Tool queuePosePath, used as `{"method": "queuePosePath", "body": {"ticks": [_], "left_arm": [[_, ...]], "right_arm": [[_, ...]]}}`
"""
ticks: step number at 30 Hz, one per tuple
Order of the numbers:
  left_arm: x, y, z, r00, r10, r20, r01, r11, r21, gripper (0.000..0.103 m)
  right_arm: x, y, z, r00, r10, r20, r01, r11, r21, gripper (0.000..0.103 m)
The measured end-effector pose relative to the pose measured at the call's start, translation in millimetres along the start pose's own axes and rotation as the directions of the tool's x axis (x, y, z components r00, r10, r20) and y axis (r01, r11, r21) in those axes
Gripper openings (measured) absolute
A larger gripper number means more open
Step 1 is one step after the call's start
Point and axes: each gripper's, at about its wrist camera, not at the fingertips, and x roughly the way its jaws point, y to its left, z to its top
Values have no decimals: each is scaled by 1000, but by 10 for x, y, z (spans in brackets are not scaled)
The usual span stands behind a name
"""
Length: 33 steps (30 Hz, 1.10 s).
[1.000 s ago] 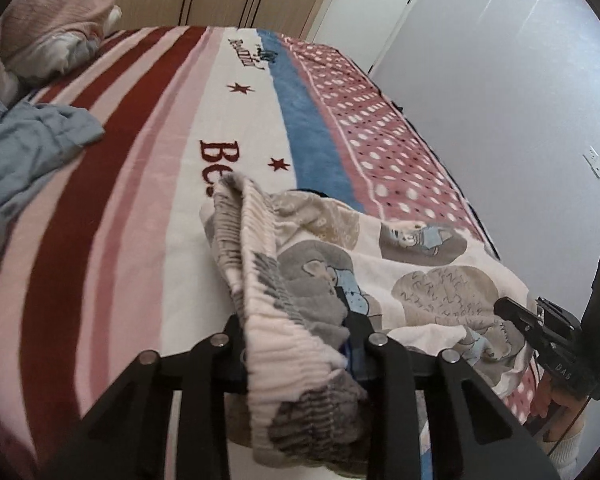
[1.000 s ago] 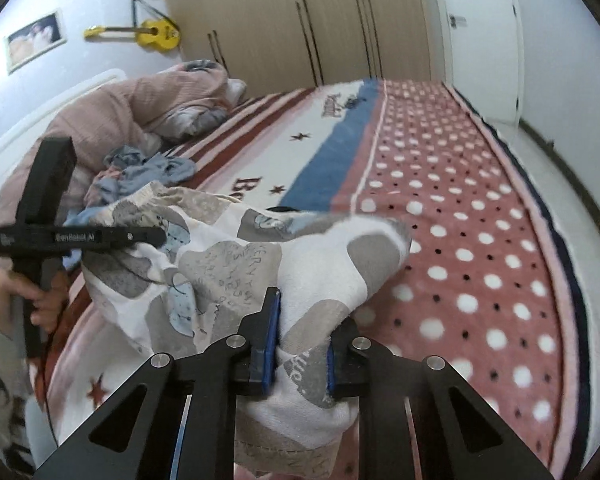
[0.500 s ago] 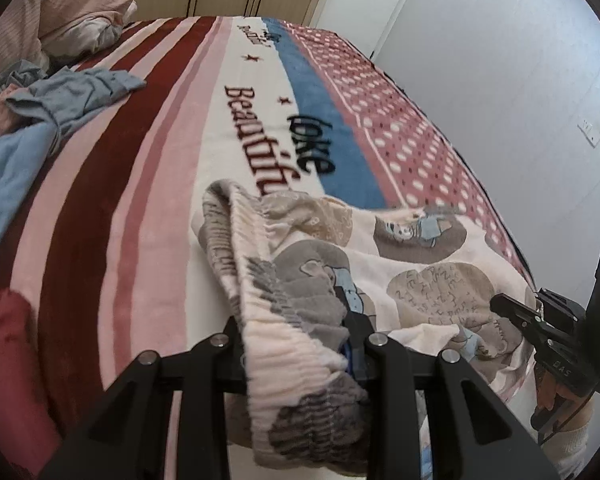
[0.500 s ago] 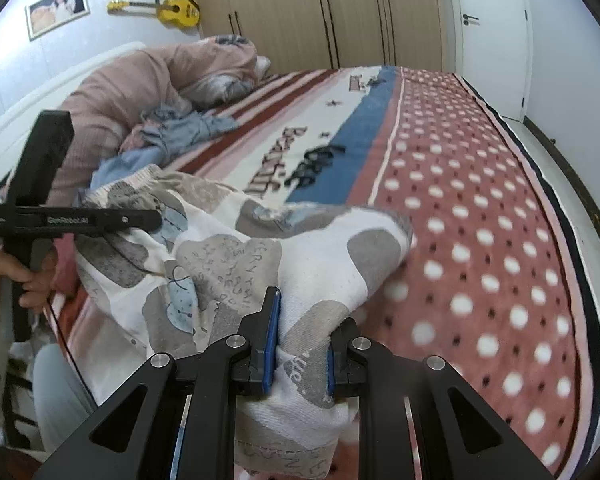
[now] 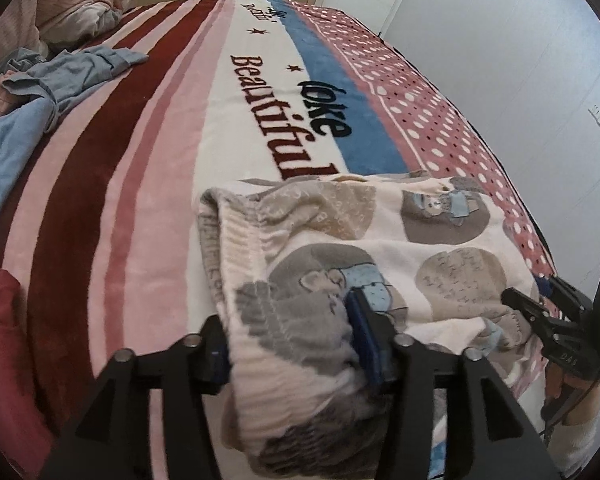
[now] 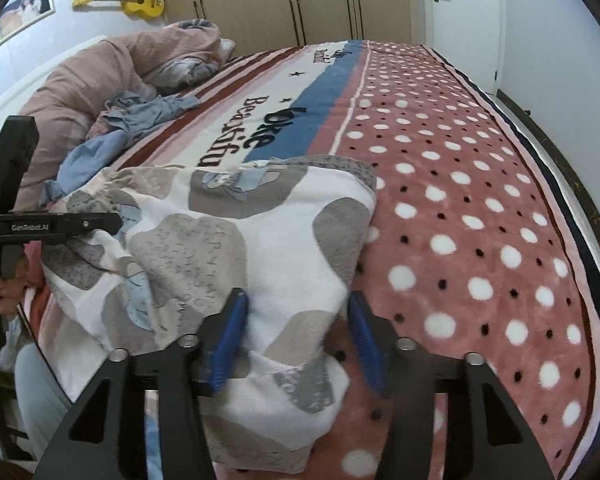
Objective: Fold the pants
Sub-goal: 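Grasp the folded pants with the right gripper while the left gripper holds the waistband, then lift the folded pants with both grippers and carry them toward the clothes pile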
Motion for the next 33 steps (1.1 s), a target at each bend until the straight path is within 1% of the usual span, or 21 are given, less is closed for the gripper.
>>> {"method": "queuePosePath", "body": {"ticks": [2,4,8,10,11,12,13,14,15,16,17,18,19,21,24,26,30,33], "left_arm": [[57,38,0,1000,-14,-9,14,1000,-3,54],[110,67,4,1000,-28,-13,28,1000,-12,59],[210,104,20,997,-69,-30,68,997,-33,60],[227,100,28,996,-80,-26,79,996,-37,59],[231,87,32,996,-81,-25,80,996,-34,59],[234,72,35,996,-80,-25,80,996,-30,59],[234,53,36,997,-79,-22,78,997,-24,57],[234,30,38,997,-77,-19,77,997,-17,54],[227,13,37,997,-76,-13,76,997,-10,47],[215,-7,37,997,-73,-7,73,997,1,40],[199,-23,40,998,-68,-1,68,998,8,36],[181,-28,44,998,-64,5,64,998,13,30],[147,-33,54,998,-60,18,59,998,17,27],[66,-26,69,997,-64,45,63,998,19,24],[-78,-11,97,994,-70,87,69,998,15,22],[-192,6,128,992,-59,108,57,998,19,21],[-456,122,176,986,-55,156,54,998,11,21],[-669,284,207,981,-42,189,44,999,-6,21]], "right_arm": [[27,-45,-4,1000,14,-10,-14,1000,3,55],[60,-95,-2,999,39,-20,-39,999,14,56],[112,-129,-2,995,87,-38,-87,996,15,56],[142,-139,3,992,112,-53,-111,994,17,55],[154,-140,5,990,124,-59,-123,992,20,53],[163,-126,4,989,135,-63,-134,991,20,46],[167,-113,8,986,150,-67,-149,989,20,42],[169,-94,15,983,168,-71,-167,986,18,31],[169,-65,20,980,185,-72,-184,983,14,23],[157,-25,27,981,181,-68,-182,983,-2,22],[146,10,30,984,167,-62,-168,986,-19,19],[134,47,36,986,158,-57,-160,986,-38,16],[115,84,45,988,147,-49,-150,987,-51,15],[60,124,66,990,135,-27,-137,989,-57,14],[-75,249,114,994,106,26,-104,990,-91,13],[-139,369,157,995,87,49,-80,990,-118,13],[-219,628,244,993,91,78,-77,983,-166,12],[-275,837,330,987,126,104,-104,976,-194,12]]}}
